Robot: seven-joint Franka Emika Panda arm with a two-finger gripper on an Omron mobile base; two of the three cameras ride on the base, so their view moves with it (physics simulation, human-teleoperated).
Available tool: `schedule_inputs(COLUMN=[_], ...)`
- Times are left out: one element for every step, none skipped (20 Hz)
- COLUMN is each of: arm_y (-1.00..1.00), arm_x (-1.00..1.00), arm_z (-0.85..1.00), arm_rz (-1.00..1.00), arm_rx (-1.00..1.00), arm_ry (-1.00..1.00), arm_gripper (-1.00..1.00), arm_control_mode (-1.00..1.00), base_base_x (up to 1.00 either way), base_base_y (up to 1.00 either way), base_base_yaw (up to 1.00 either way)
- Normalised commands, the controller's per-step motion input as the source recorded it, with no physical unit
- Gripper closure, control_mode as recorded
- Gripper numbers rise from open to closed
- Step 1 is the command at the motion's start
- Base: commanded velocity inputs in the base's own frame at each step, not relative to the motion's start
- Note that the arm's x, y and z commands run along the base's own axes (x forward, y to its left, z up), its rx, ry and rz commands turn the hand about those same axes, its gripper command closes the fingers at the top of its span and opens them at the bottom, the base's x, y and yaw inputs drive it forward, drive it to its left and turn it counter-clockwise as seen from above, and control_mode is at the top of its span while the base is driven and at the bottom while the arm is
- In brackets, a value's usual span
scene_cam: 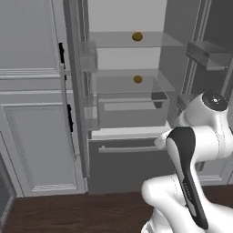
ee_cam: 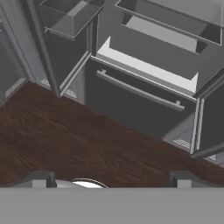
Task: Place one avocado and one chicken drumstick in each tupperware on the nearby counter, to pack two identical lunches.
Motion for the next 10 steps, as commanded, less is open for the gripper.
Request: schedule_inputs(arm_y=[0.0, 0.0, 0.0, 0.0, 0.0, 0.0, 0.0, 0.0, 0.0, 0.0], arm_x=[0.0, 0.0, 0.0, 0.0, 0.0, 0.0, 0.0, 0.0, 0.0, 0.0], arm_z=[0.0, 0.0, 0.0, 0.0, 0.0, 0.0, 0.0, 0.0, 0.0, 0.0], arm_rz=[0.0, 0.0, 0.0, 0.0, 0.0, 0.0, 0.0, 0.0, 0.0, 0.0], arm_rx=[0.0, 0.0, 0.0, 0.0, 0.0, 0.0, 0.0, 0.0, 0.0, 0.0], arm_ry=[0.0, 0.0, 0.0, 0.0, 0.0, 0.0, 0.0, 0.0, 0.0, 0.0], arm_gripper=[-1.0, -1.0, -1.0, -1.0, -1.0, -1.0, -1.0, -1.0, -1.0, -1.0], arm_control_mode=[1.0, 1.0, 1.0, 1.0, 1.0, 1.0, 1.0, 1.0, 1.0, 1.0], base_base_x=[0.3, 0.35, 0.41, 0.44, 0.57, 0.71, 0.78, 0.86, 0.93, 0.96], base_base_y=[-0.19, -0.16, -0.11, -0.09, 0.0, 0.0, 0.0, 0.0, 0.0, 0.0], base_base_yaw=[-0.45, -0.43, -0.41, -0.39, -0.37, -0.32, -0.29, -0.25, -0.22, -0.2])
